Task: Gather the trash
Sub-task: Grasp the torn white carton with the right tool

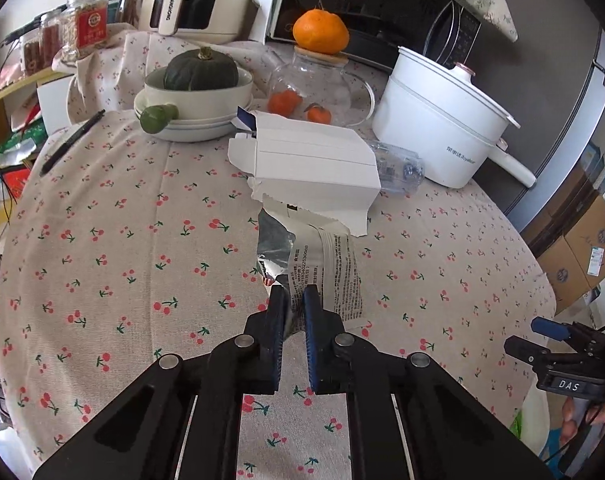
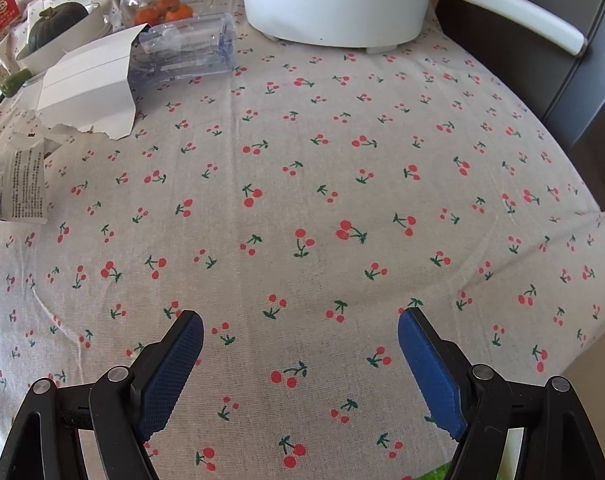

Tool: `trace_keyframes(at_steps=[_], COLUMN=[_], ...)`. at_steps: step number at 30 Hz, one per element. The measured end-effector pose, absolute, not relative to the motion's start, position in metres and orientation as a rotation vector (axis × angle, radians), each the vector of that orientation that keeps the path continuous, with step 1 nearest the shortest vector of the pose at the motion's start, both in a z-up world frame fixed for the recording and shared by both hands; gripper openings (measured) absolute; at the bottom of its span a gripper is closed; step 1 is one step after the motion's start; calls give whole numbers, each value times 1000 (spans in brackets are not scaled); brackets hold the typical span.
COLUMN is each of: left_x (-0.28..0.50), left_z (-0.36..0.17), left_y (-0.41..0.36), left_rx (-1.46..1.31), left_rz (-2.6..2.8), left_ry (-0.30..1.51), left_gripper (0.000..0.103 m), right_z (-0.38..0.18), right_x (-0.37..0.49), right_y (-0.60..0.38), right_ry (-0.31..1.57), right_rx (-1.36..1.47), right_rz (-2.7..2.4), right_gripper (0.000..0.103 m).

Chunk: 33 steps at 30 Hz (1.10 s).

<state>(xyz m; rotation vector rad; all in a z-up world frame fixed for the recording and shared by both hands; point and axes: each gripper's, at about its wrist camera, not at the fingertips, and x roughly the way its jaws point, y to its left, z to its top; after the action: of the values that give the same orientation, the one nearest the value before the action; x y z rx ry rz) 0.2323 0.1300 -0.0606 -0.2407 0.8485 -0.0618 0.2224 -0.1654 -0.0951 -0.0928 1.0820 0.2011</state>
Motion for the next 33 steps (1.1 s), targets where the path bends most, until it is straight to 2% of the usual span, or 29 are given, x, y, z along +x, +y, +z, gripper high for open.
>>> trace_keyframes(at_steps=[11, 20, 27, 28, 30, 31, 33], left_x=[175, 143, 141, 141, 141, 141, 140], left_z=[-10, -13, -25, -27, -29, -29, -27], left_y=[189, 228, 226, 226, 225, 223, 221], left_rx=[-267, -293, -271, -274, -277, -274, -273], left_rz=[2, 34, 23, 20, 10, 8, 1], left_ry=[734, 737, 776, 784, 795, 794, 792], left_gripper=[9, 9, 9, 9, 9, 9, 9], right_z=[-71, -85, -106, -109, -114, -115, -115], right_x=[278, 350, 389, 393, 397, 398, 395], right_y=[-109, -47, -31, -30, -29, -28, -29], right_ry=[970, 951, 993, 1007, 1040, 1049, 1057], right_rx=[-33, 2, 159, 193, 264, 295, 359], right_rz=[431, 606, 676, 698, 751, 770, 806], right_gripper=[83, 83, 80, 78, 65, 47, 26])
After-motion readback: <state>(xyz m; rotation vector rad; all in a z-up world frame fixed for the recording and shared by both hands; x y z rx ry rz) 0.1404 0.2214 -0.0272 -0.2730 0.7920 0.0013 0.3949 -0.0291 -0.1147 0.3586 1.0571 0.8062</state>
